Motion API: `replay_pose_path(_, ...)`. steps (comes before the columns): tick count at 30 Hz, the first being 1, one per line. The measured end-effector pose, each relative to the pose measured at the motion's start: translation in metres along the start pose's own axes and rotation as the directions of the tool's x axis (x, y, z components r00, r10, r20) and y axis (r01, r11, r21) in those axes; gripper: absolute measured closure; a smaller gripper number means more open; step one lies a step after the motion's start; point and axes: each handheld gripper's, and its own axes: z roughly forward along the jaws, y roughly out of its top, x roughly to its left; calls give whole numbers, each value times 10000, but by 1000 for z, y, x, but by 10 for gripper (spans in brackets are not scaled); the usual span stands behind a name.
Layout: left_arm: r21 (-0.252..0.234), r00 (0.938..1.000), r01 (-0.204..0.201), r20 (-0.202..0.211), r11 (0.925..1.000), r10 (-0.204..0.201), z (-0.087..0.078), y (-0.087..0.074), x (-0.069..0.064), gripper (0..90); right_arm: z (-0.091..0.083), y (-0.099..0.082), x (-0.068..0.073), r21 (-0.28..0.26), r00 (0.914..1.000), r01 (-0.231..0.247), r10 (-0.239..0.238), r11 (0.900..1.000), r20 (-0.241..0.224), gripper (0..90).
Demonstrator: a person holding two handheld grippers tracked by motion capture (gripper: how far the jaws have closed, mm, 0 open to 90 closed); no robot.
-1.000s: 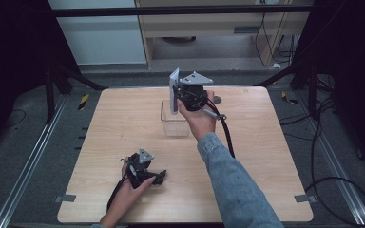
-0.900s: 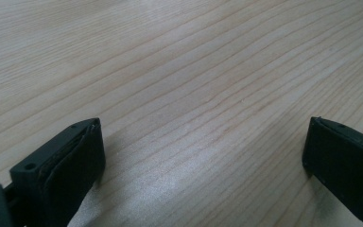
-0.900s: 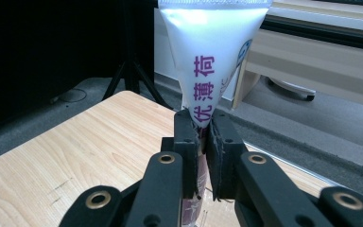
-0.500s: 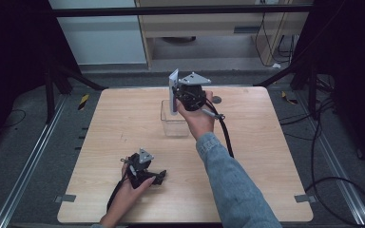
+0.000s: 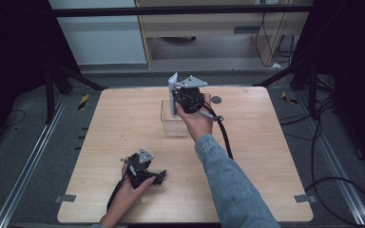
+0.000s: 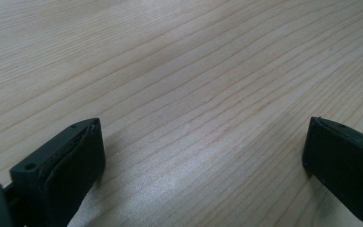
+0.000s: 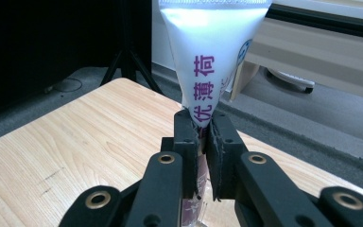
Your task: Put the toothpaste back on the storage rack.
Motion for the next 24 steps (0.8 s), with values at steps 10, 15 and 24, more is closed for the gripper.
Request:
replay_pose_path(10, -2, 10000, -5, 11, 10000, 5, 0, 0, 0, 0, 5, -6, 0, 140, 10000, -8, 9, 9999, -25, 831)
replay_pose_path(15, -2, 10000, 3, 7, 10000, -3, 0, 0, 0, 0, 8, -8, 1, 221, 10000, 47, -46, 9997, -35, 831)
replay_pose_path(24, -3, 10000, 17, 24, 10000, -17, 0, 0, 0, 0, 14, -20, 3, 559, 10000, 84, -82, 9984, -34, 831)
